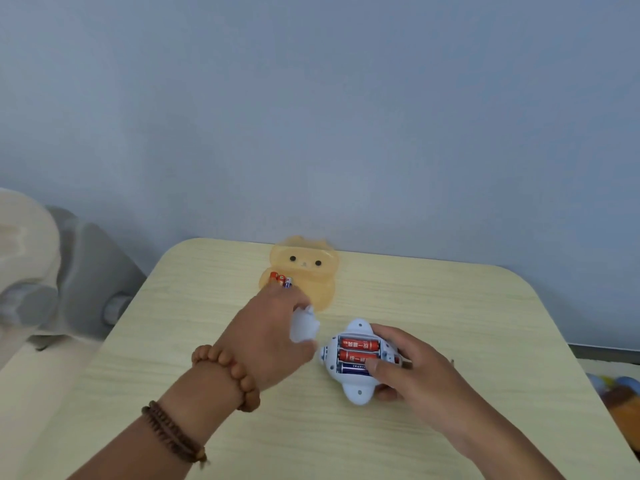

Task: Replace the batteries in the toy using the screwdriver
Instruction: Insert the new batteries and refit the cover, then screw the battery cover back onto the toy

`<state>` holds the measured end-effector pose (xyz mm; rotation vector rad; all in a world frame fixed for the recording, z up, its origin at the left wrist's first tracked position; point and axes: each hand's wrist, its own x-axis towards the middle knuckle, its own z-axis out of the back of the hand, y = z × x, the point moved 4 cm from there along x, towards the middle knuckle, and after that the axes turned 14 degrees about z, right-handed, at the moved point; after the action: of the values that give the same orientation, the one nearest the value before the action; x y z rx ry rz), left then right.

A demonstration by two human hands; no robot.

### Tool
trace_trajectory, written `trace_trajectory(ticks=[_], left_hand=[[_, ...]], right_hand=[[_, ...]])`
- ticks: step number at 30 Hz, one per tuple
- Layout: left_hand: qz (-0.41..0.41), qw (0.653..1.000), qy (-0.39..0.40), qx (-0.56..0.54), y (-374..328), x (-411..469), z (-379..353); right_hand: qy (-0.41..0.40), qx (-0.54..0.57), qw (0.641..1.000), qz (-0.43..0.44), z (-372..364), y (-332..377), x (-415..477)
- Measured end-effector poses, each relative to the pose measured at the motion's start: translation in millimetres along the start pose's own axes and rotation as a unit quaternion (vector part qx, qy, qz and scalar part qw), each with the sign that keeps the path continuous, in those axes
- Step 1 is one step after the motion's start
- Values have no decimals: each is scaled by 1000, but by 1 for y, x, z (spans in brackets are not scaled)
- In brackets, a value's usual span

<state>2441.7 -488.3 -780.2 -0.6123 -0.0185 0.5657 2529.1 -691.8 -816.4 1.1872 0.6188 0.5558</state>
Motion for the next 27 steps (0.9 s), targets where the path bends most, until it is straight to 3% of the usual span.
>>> trace_trajectory(ticks=[3,7,12,27], left_hand=[[-127,985,-39,-111,-21,-3,5],[-171,972,14,-158,-34,-4,-8],[-203,971,68,-105,-37,-4,-22],[-237,968,75,23,-39,3,-32]], right_hand=[[22,7,1000,8,1,3,-2],[55,-2,998,25,3,6,-6],[62,-20,997,35,5,8,-6],[70,-38,995,62,7,11,-1]])
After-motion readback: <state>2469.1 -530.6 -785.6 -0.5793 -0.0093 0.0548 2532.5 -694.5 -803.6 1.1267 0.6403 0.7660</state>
